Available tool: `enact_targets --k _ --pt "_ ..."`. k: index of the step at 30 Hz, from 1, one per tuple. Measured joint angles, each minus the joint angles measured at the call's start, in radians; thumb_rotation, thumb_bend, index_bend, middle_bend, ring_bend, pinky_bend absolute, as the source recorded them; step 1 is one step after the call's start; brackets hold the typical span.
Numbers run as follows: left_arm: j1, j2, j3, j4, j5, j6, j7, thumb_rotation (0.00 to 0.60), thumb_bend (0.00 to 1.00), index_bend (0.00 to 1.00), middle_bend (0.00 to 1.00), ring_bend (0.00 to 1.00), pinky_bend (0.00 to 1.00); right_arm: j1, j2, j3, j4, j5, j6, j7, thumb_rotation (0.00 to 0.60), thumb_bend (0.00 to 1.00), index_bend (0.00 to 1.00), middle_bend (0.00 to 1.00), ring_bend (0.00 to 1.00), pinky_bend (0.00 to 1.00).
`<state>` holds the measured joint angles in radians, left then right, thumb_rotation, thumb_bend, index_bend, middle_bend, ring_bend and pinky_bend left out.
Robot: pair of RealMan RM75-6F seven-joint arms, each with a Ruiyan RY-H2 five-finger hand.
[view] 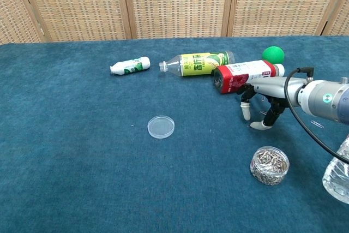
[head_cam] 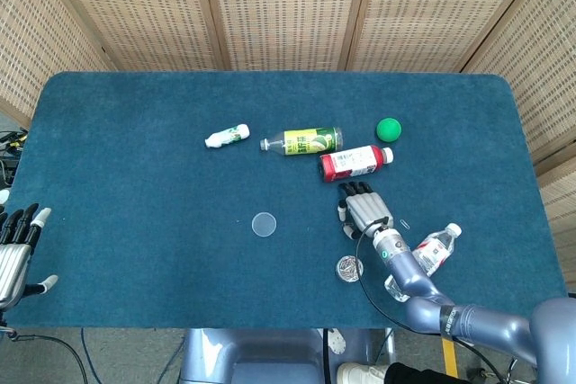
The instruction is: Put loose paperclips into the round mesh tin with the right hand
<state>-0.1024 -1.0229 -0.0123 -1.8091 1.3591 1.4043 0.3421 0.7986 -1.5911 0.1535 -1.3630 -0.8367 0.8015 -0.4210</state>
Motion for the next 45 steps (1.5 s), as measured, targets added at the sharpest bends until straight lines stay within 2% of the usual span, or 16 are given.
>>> enact_targets --k 24,32,45 --pt "-0.002 -0.001 -0.001 0.005 -0.005 -0.004 -0.001 0.6 0.05 0.0 0.0 0.0 0.0 0.002 -0.049 -0.03 0.073 -0.013 0.011 -0.009 0.6 0.33 0.5 0.07 0.0 0.0" --pt "-0.002 -0.001 0.0 0.005 -0.006 -0.005 0.0 0.6 0.05 0.0 0.0 0.0 0.0 -0.001 -0.059 -0.035 0.086 -0.033 0.015 -0.005 0.6 0.34 0.57 0.07 0.0 0.0" --pt "-0.003 -0.001 0.001 0.005 -0.006 -0.007 0.0 0.6 0.05 0.0 0.0 0.0 0.0 -0.01 -0.068 -0.033 0.099 -0.053 0.024 -0.001 0.6 0.44 0.6 0.07 0.0 0.0"
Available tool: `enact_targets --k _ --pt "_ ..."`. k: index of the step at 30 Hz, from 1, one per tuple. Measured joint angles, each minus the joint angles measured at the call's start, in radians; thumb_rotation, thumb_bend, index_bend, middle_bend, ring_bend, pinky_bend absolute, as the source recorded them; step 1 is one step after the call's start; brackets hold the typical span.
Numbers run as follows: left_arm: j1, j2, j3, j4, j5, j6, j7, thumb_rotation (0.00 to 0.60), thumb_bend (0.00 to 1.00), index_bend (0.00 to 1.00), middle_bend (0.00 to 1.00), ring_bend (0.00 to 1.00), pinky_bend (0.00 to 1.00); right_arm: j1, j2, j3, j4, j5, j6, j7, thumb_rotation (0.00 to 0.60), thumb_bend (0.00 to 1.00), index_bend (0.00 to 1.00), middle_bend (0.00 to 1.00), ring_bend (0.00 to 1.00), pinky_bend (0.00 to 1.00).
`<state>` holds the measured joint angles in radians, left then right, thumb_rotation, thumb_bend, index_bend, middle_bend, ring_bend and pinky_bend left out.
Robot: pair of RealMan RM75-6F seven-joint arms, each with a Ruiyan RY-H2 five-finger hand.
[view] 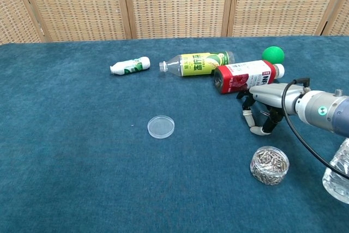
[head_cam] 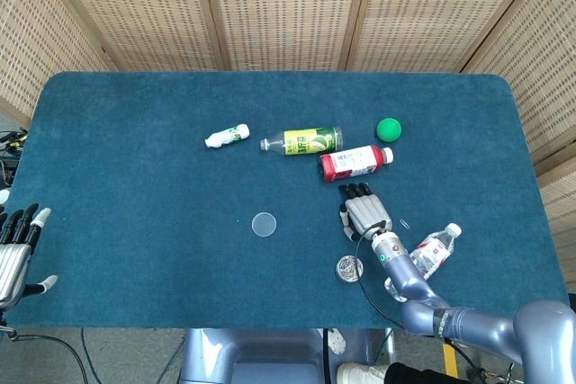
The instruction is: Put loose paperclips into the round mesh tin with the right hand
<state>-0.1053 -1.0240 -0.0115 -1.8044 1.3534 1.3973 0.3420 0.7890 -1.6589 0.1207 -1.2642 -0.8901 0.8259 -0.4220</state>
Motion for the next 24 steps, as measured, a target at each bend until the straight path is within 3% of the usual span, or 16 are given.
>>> enact_targets --k 9,18,24 --pt "0.0 0.0 0.002 0.0 0.003 -0.001 -0.001 0.6 0.05 0.0 0.0 0.0 0.0 -0.003 0.033 0.004 -0.049 -0.016 0.014 -0.007 0.6 0.47 0.61 0.07 0.0 0.0" --pt "-0.001 0.0 0.006 0.0 0.007 -0.007 -0.002 0.6 0.05 0.0 0.0 0.0 0.0 -0.021 0.145 -0.011 -0.236 -0.103 0.058 -0.01 0.6 0.48 0.62 0.07 0.0 0.0" --pt "-0.001 -0.003 0.011 -0.003 0.016 -0.005 0.007 0.6 0.05 0.0 0.0 0.0 0.0 -0.051 0.229 -0.053 -0.355 -0.214 0.086 0.006 0.6 0.49 0.62 0.07 0.0 0.0"
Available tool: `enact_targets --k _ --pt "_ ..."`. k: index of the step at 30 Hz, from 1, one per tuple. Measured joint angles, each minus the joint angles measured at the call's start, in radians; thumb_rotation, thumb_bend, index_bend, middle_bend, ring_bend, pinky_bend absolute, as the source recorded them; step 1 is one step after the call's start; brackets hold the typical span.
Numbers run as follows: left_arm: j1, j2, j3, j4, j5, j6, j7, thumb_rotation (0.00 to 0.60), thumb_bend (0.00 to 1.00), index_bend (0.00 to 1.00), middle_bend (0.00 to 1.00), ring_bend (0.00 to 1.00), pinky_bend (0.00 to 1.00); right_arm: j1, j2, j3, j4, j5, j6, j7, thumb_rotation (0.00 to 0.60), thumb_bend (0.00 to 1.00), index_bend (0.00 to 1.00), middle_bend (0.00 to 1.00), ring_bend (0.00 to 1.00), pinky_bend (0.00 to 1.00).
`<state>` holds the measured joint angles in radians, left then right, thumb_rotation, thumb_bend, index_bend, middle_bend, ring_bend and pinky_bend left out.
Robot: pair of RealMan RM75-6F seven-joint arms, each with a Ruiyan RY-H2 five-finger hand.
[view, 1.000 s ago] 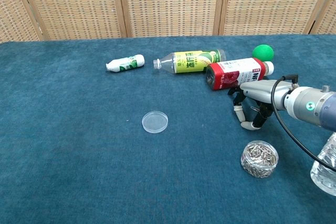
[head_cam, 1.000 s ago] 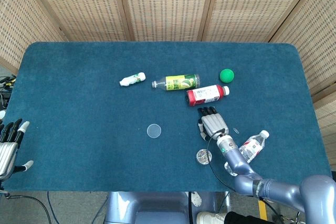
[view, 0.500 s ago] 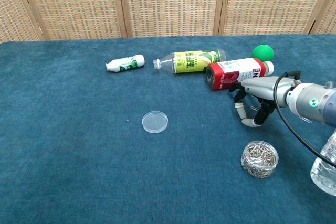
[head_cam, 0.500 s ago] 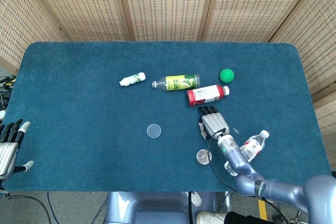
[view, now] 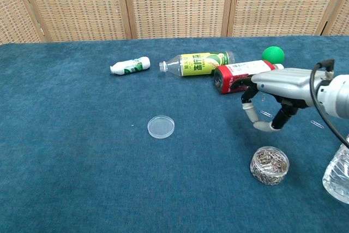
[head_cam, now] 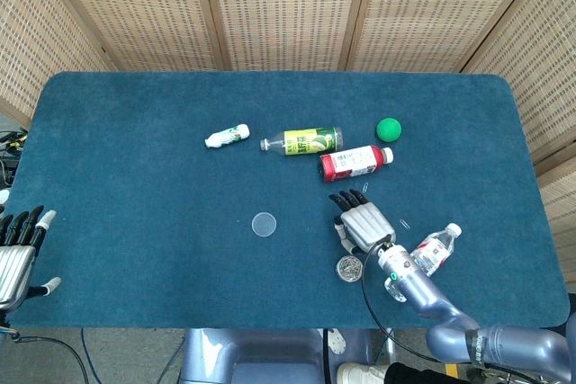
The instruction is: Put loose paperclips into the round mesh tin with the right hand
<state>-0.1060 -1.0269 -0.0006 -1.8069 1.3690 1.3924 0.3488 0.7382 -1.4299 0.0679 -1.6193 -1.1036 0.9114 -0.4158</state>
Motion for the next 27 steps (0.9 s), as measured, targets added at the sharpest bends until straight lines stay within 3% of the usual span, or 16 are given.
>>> enact_targets --k 10,27 --pt "0.002 -0.006 0.002 -0.001 -0.001 0.002 0.013 0.6 0.05 0.0 0.0 0.0 0.0 -0.052 0.08 -0.095 -0.093 -0.143 0.013 0.028 0.6 0.49 0.62 0.07 0.0 0.0" --pt "0.001 -0.006 0.0 -0.001 -0.004 0.003 0.014 0.6 0.05 0.0 0.0 0.0 0.0 -0.059 0.038 -0.096 -0.049 -0.125 -0.012 -0.014 0.6 0.49 0.62 0.07 0.0 0.0"
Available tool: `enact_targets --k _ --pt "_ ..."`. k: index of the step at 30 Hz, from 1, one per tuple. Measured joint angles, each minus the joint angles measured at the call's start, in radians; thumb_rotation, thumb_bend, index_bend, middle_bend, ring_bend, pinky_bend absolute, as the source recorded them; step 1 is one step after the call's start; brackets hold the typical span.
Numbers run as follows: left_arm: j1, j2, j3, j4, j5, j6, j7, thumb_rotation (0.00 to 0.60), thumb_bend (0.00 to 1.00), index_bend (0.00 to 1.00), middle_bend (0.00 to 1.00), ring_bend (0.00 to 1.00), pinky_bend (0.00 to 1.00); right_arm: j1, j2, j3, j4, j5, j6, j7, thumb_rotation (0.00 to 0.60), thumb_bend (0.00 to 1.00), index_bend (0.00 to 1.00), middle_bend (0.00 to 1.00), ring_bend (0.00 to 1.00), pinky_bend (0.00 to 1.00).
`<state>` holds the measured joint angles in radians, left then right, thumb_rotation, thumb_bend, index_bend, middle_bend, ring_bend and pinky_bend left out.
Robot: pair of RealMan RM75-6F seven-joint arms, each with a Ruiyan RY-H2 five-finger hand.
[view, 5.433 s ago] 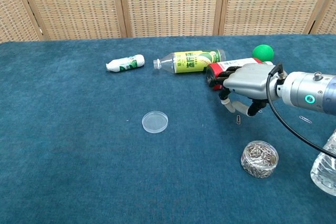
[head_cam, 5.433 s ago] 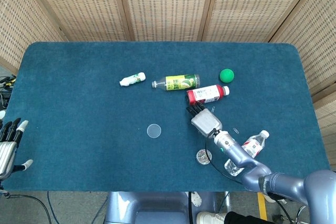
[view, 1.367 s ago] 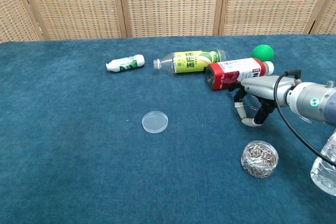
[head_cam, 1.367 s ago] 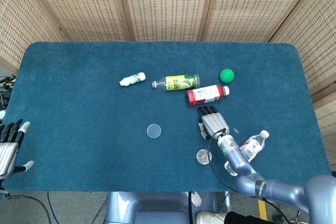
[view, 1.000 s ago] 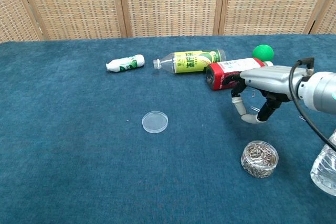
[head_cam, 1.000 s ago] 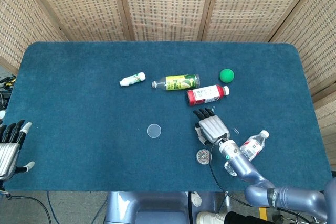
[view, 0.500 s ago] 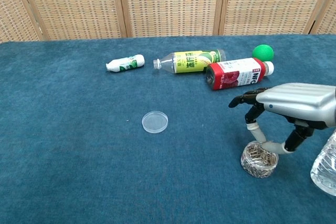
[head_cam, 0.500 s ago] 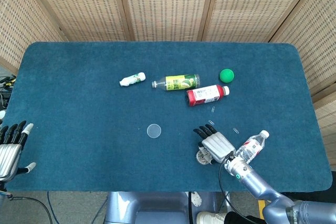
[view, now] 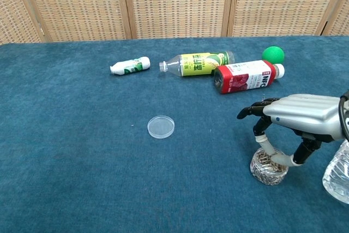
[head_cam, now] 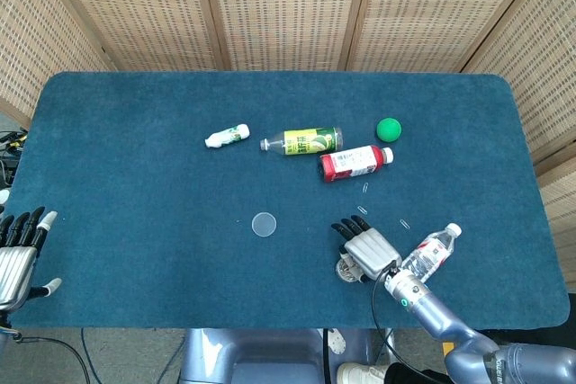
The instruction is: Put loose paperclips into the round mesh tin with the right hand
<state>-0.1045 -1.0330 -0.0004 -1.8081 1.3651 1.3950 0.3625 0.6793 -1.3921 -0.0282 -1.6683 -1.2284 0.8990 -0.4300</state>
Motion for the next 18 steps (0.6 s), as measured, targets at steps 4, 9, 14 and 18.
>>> enact_targets --k 4,9,14,18 --pt "-0.001 0.001 0.0 0.001 -0.001 -0.002 -0.002 0.6 0.05 0.0 0.0 0.0 0.0 -0.003 -0.002 -0.002 0.0 0.003 -0.002 -0.005 0.6 0.49 0.62 0.07 0.0 0.0" --pt "0.0 0.001 0.0 0.0 0.001 -0.001 -0.003 0.6 0.05 0.0 0.0 0.0 0.0 -0.005 -0.004 -0.001 -0.003 0.0 -0.003 -0.006 0.6 0.48 0.62 0.07 0.0 0.0" --pt "0.001 0.003 0.0 -0.001 0.001 0.001 -0.006 0.6 0.05 0.0 0.0 0.0 0.0 -0.001 -0.001 0.002 -0.002 0.009 -0.016 -0.005 0.6 0.39 0.52 0.07 0.0 0.0" --pt "0.0 0.004 0.0 0.0 0.001 0.0 -0.008 0.6 0.05 0.0 0.0 0.0 0.0 -0.001 0.008 0.006 -0.008 0.008 -0.016 0.0 0.6 0.36 0.49 0.07 0.0 0.0"
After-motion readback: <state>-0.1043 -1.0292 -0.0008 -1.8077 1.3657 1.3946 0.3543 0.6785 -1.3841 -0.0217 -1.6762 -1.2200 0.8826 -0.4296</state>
